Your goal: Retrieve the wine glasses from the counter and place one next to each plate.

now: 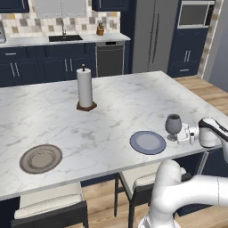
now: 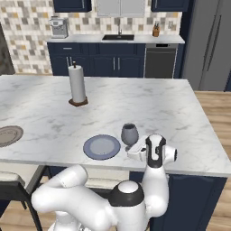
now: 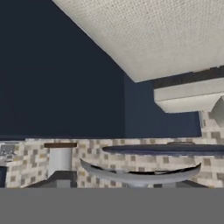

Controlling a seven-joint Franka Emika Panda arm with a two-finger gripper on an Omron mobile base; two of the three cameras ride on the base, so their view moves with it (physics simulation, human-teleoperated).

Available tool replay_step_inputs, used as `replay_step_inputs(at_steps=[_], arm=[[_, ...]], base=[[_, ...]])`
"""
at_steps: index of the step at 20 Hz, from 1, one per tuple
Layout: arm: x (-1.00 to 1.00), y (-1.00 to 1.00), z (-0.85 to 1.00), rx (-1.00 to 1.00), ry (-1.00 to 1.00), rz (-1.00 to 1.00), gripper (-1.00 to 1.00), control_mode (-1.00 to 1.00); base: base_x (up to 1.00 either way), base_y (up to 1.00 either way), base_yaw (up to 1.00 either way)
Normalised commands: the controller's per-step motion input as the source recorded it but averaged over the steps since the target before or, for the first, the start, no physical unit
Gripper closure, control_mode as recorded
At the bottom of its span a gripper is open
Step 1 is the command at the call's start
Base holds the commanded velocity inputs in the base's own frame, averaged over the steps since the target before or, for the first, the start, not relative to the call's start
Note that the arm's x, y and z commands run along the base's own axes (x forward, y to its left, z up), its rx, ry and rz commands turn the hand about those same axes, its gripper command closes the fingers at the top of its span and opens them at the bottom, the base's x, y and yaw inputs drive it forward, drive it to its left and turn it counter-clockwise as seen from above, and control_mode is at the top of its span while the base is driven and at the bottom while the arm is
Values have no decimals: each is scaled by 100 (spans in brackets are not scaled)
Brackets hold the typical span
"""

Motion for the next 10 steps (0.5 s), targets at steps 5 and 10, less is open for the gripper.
replay_step_inputs(at_steps=[5, 10], arm=[[0, -9, -8, 0, -2, 0, -100, -100], [-7, -18, 0, 0, 0, 0, -100, -100]], base=[[0, 0, 0], [0, 0, 0]])
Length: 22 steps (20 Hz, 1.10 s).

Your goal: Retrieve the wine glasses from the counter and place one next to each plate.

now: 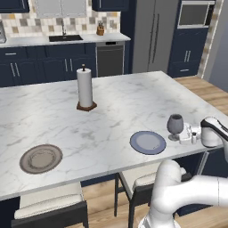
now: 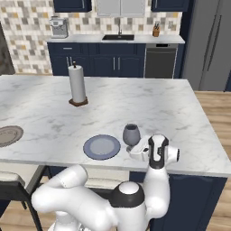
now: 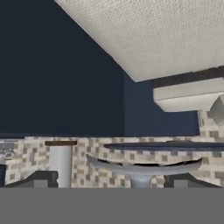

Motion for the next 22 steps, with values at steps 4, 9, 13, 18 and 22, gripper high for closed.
replay_step_inputs(at_steps=[4, 9, 13, 18, 22], arm=[[-6, -3, -1, 0, 0, 0, -100, -100], [-3, 11, -4, 3, 0, 0, -100, -100], [0, 0, 0, 0, 0, 0, -100, -100], [0, 0, 0, 0, 1, -2, -100, -100], [-1, -1, 0, 0, 0, -3, -100, -100]], base=[[0, 0, 0], [0, 0, 0], [0, 0, 0], [0, 0, 0], [0, 0, 0]])
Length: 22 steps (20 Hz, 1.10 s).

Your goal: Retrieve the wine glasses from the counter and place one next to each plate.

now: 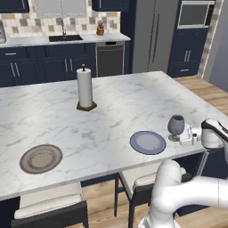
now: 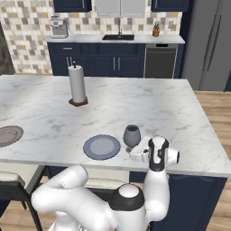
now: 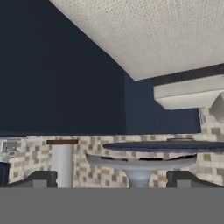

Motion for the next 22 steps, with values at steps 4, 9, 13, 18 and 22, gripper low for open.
replay_step_inputs(at_steps=[4, 9, 13, 18, 22], arm=[[-26, -1, 0, 2, 0, 0, -100, -100], [-26, -5, 0, 3, 0, 0, -100, -100], [-18, -18, 0, 1, 0, 0, -100, -100], [-7, -27, 0, 1, 0, 0, -100, -100], [-31, -31, 4, 4, 0, 0, -100, -100]], base=[[0, 0, 0], [0, 0, 0], [0, 0, 0], [0, 0, 0], [0, 0, 0]])
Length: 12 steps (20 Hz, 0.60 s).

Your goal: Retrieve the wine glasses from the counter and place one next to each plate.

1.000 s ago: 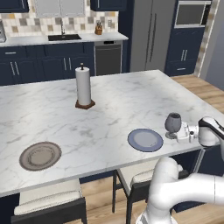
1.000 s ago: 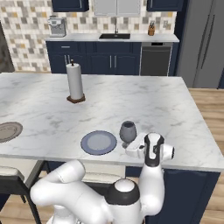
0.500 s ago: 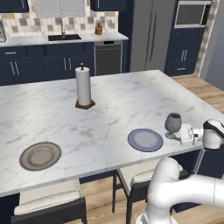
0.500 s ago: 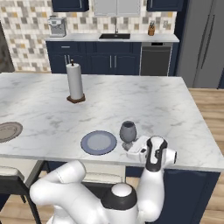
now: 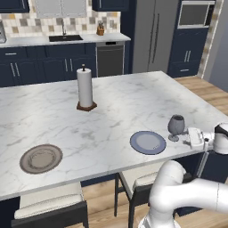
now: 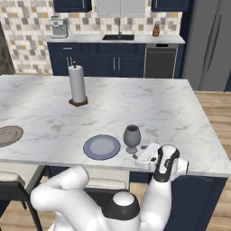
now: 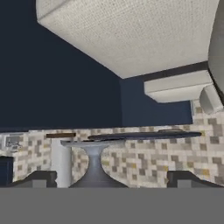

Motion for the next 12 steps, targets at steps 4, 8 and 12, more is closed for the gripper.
replay_step_inputs(at_steps=[4, 8, 12], arm=[[-75, -26, 23, 7, -2, -4, -100, -100], [-78, -4, 68, 5, -2, -2, -100, -100], [-54, 2, 88, 1, -6, 0, -100, -100]], base=[[0, 0, 0], [0, 0, 0], [0, 0, 0]])
